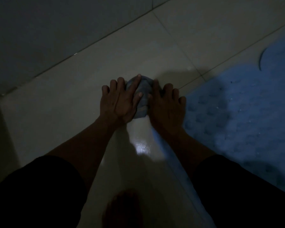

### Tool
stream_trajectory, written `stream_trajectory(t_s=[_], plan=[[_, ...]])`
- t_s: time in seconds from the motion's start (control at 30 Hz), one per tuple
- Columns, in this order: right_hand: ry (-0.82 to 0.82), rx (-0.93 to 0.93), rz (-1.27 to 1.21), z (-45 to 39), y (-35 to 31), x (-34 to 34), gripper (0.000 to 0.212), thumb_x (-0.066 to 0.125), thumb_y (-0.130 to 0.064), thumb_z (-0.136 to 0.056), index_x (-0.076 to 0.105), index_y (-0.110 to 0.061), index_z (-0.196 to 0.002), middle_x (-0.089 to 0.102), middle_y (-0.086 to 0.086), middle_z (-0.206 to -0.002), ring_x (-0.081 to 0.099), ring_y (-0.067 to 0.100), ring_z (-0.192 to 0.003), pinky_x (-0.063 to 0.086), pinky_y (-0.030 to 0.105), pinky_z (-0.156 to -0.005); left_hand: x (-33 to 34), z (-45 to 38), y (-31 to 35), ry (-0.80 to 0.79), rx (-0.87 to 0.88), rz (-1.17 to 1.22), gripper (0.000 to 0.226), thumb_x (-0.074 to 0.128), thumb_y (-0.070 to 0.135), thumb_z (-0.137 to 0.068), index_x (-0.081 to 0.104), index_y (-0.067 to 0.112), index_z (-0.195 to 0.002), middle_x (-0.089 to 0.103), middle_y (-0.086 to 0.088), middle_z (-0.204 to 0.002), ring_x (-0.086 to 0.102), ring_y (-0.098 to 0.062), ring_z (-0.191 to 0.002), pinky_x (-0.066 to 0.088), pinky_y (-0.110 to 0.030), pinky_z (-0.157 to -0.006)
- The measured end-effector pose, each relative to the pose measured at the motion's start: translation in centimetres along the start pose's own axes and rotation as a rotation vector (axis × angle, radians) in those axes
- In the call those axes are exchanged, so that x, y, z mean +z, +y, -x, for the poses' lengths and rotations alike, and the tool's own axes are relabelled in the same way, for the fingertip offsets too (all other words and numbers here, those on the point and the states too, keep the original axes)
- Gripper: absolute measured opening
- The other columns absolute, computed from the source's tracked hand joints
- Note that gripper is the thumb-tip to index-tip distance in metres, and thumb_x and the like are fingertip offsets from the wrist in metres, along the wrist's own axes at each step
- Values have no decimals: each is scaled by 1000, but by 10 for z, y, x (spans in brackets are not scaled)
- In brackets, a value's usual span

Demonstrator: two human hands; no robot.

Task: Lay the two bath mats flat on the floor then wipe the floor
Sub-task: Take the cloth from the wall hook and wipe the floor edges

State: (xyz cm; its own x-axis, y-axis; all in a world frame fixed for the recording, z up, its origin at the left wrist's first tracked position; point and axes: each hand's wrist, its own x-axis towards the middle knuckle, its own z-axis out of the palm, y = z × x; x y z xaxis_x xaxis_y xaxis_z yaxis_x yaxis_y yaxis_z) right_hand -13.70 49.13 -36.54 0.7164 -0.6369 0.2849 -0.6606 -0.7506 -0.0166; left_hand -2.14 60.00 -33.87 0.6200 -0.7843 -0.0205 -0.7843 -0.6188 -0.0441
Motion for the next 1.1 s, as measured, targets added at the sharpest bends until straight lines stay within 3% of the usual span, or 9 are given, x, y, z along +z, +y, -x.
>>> stream_trajectory(t_s=[0.6, 0.77, 1.1], plan=[[-13, 220, 101, -73, 82, 14, 48, 38, -43, -101, 53, -17, -138, 61, 13, -104, 57, 33, -87, 38, 40, -68, -2, -138, 61, 4, 285, 45, 59, 25, 56, -103, 25, 33, -157, 49, -17, -119, 47, -34, -101, 33, -45, -84], [-24, 282, 108, -82, 91, 18, 48, 36, -45, -103, 49, -20, -141, 60, 13, -106, 56, 32, -89, 36, 39, -67, 1, -155, 71, 84, 342, 18, 57, 28, 54, -103, 33, 30, -155, 55, -16, -115, 50, -34, -96, 35, -45, -80], [-5, 382, 77, -94, 102, 23, 47, 40, -43, -102, 52, -18, -140, 61, 14, -102, 58, 33, -82, 41, 38, -65, -4, -176, 89, 45, 368, -10, 57, 29, 54, -104, 30, 31, -156, 55, -14, -113, 50, -33, -95, 31, -43, -78]])
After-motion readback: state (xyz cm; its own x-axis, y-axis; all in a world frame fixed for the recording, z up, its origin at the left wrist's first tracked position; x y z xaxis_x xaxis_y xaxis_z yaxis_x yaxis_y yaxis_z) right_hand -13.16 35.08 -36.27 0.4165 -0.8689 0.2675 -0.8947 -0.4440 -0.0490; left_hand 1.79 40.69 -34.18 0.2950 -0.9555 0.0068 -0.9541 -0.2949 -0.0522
